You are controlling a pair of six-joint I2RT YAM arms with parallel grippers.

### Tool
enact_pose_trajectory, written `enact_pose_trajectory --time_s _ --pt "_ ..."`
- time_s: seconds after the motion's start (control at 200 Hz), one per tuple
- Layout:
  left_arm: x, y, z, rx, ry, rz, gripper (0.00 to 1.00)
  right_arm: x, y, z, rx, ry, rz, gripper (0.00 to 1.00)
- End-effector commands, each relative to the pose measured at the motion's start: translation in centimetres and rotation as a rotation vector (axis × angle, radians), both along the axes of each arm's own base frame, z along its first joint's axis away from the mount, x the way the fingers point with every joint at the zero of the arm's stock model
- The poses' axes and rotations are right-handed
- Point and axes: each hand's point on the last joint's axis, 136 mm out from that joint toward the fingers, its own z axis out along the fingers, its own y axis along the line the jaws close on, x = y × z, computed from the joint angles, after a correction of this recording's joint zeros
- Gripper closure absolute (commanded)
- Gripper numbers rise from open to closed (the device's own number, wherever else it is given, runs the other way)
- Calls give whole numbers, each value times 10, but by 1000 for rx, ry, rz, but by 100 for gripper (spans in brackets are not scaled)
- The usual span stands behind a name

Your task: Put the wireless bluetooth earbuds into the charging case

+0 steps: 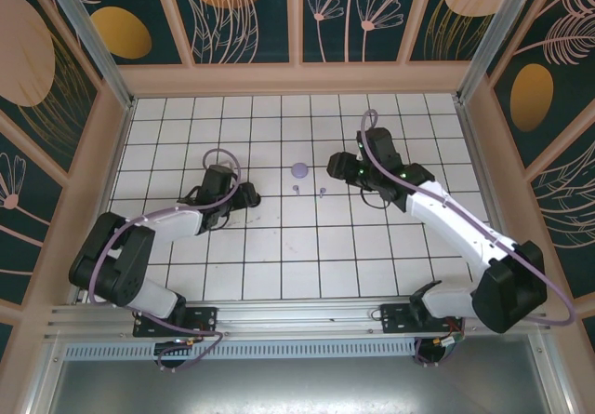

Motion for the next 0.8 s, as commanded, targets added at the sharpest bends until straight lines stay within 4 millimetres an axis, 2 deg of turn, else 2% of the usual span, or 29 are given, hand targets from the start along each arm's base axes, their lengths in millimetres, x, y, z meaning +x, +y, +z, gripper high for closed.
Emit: enact_pose_trajectory --time_s 0.0,0.095,0.195,0.24,0.555,0.706,0.796 --pt "15 13 36 83 -93 21 35 16 4 7 -22 -26 -6 41" --pt "23 15 61 106 -162 23 28 25 12 0 -39 -13 0 41" --pt "31 18 88 123 -235 29 12 35 22 -8 -58 5 9 40" --pt "34 20 99 130 -265 38 2 40 27 -11 -70 13 15 40" --pt "46 47 155 150 -434 176 1 86 62 -47 -207 77 58 40" --pt "46 69 168 145 -453 331 1 108 74 -70 -269 115 65 41" --pt "49 66 170 148 -451 315 1 119 81 -85 -302 146 72 41"
